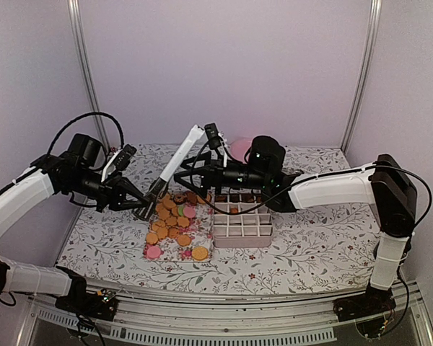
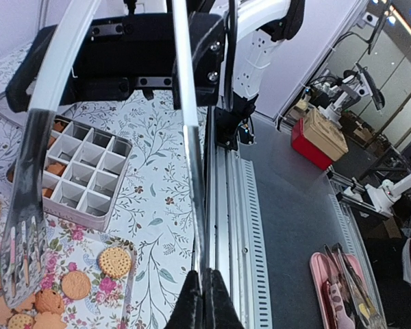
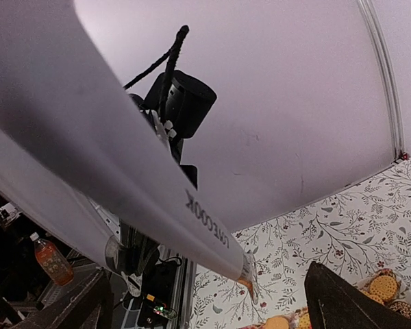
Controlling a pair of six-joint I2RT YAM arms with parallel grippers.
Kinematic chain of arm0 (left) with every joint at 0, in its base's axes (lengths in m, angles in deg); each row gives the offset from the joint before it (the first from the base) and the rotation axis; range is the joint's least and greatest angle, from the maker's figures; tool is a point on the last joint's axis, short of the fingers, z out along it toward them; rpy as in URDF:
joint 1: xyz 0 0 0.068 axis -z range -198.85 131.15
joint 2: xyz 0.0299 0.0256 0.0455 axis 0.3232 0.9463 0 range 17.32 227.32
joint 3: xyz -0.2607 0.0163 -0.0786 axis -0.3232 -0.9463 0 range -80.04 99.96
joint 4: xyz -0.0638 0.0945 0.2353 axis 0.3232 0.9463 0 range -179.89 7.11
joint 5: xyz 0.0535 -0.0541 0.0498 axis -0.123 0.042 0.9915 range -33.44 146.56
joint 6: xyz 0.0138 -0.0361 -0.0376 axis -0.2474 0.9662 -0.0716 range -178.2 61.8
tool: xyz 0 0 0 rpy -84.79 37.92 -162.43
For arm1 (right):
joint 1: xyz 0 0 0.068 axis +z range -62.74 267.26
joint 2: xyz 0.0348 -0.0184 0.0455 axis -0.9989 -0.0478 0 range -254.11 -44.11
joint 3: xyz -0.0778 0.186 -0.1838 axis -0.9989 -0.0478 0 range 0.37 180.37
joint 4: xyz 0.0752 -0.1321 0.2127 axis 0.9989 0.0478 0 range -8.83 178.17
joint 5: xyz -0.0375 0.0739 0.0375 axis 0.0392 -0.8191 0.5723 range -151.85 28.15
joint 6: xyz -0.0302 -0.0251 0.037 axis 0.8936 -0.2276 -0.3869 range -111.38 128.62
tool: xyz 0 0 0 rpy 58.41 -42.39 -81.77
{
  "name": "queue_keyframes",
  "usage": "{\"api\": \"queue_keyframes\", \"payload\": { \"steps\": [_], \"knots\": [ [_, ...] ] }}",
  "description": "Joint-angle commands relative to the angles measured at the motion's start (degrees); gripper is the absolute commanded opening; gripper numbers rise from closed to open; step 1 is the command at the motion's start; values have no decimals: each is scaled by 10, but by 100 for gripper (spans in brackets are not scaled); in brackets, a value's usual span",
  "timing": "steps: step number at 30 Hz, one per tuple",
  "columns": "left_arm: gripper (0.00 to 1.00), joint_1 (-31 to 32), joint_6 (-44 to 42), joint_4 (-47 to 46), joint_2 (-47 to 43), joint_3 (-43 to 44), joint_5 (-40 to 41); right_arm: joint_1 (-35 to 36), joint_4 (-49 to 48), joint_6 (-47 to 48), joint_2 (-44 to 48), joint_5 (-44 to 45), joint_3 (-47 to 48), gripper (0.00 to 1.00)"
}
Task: Pack the cookies
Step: Adjust the clamp, then pass from the left arm to the right
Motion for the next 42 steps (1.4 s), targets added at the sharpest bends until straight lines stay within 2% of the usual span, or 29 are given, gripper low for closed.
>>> {"api": "queue_keyframes", "payload": {
  "steps": [1, 15, 23, 30, 42],
  "knots": [
    [0, 6, -19, -18, -12, 19, -32, 4, -22, -11, 14, -18, 12, 99],
    [0, 6, -15, -22, -13, 17, -24, 7, -79, -25, 44, -20, 17, 99],
    [0, 6, -16, -22, -14, 17, -20, 12, -25, -11, 33, 8, 57, 99],
    [0, 6, -15, -24, -14, 18, -14, 24, 61, -3, 14, 23, 85, 91],
    [0, 6, -14, -26, -11, 24, -14, 27, 102, -20, -5, -5, 92, 78]
  ]
}}
